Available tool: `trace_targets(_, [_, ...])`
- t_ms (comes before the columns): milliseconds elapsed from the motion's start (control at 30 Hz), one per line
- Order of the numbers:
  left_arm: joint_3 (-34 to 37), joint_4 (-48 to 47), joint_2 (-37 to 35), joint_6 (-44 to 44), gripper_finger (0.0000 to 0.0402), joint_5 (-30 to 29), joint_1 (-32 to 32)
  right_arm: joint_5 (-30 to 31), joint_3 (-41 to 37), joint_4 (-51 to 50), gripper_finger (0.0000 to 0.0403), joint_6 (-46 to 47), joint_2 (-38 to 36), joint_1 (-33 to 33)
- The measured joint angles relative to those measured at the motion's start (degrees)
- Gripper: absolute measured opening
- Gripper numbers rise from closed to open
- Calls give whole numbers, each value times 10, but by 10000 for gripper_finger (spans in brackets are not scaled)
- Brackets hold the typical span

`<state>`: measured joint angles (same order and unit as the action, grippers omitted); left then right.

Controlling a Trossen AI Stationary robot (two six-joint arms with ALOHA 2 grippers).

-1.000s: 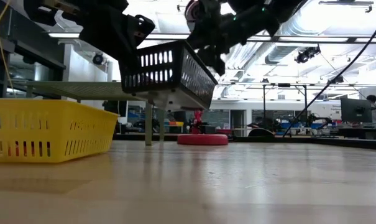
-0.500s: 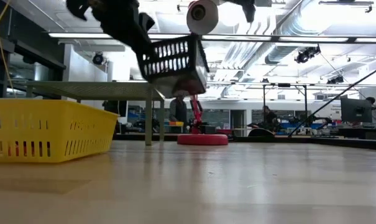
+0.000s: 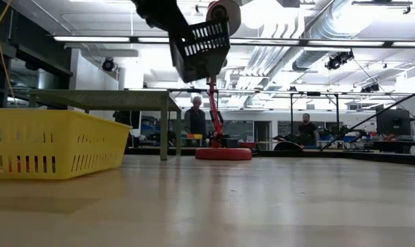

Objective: Pick & Place Office Desk Supplies
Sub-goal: Put the black bin with rubber bands on the shelf

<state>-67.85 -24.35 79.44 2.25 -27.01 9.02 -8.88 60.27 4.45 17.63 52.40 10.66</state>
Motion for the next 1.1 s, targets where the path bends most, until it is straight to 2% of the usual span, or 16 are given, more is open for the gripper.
trace_targets(200, [-4,-5,0,63,2,-19,-56,10,0,1,155,-17,-52,0])
trace_targets(600, [-4,-9,0,116,2,-16,-176,105,0,-75,155,-60,-153,0])
trace_targets(700, [-4,-9,0,128,2,-16,-202,120,0,-90,155,-60,-168,0])
trace_targets(1100, [-25,-20,0,172,2,-15,-294,118,0,-116,155,-59,-177,0])
